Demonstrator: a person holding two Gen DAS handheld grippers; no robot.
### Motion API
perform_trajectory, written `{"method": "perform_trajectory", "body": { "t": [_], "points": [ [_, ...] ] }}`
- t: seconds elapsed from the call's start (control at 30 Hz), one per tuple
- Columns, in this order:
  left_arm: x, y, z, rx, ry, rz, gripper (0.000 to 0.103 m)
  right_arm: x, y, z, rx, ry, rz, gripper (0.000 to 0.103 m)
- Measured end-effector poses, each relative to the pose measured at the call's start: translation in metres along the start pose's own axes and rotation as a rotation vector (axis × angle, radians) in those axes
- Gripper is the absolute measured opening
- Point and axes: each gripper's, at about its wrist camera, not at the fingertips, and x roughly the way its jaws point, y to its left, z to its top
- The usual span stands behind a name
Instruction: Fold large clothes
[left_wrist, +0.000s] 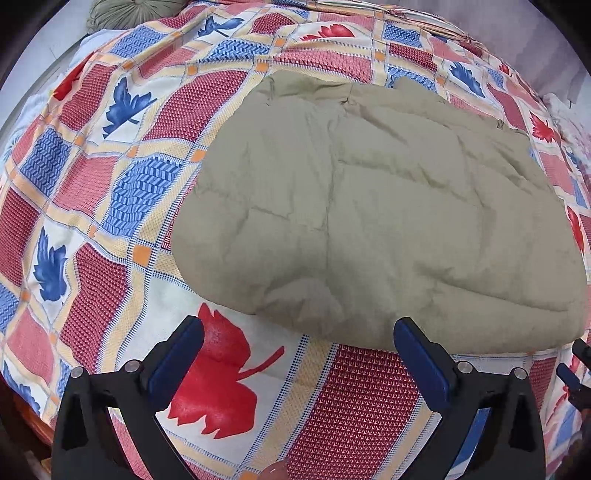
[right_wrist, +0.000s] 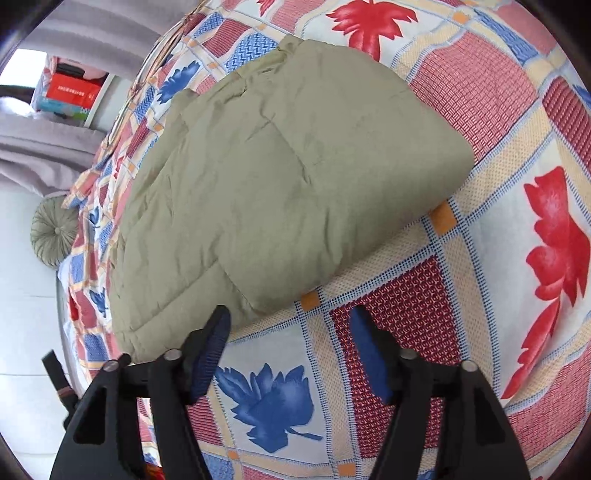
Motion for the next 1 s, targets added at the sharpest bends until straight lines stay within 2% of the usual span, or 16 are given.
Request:
{"method": "perform_trajectory", "body": {
  "t": [0.17, 0.23, 0.33, 0.4, 0.43, 0.53, 0.73, 0.87, 1.0],
  "points": [
    [0.006, 0.002, 0.001, -0.024, 0.005, -0.002, 0.103, 0.004, -0.006, 0.0, 0.05, 0.001, 0.045, 0.084],
    [0.009, 0.003, 0.002, -0.027, 0.012, -0.014, 0.103, 0.005, -0.009, 0.001, 0.073, -0.003, 0.071, 0.084],
    [0.016, 0.007, 0.003, -0.074, 0.044, -0.079, 0.103, 0.007, -0.013, 0.001, 0.098, -0.012, 0.086, 0.085],
    [0.017, 0.012, 0.003, -0.126, 0.054, -0.145, 0.103, 0.009, -0.014, 0.003, 0.11, -0.012, 0.1, 0.1],
    [0.017, 0.015, 0.003, -0.154, 0.056, -0.185, 0.103, 0.01, -0.015, 0.004, 0.117, -0.013, 0.109, 0.103],
    [0.018, 0.021, 0.004, -0.208, 0.052, -0.276, 0.103, 0.013, -0.017, 0.006, 0.143, -0.015, 0.148, 0.103],
    [0.03, 0.031, 0.005, -0.272, 0.075, -0.409, 0.103, 0.024, -0.016, 0.013, 0.186, 0.002, 0.21, 0.103],
    [0.043, 0.049, 0.002, -0.388, 0.084, -0.444, 0.103, 0.03, -0.022, 0.015, 0.22, 0.017, 0.245, 0.103],
    [0.058, 0.056, 0.0, -0.46, 0.102, -0.5, 0.103, 0.033, -0.03, 0.018, 0.257, 0.013, 0.295, 0.103]
  ]
}}
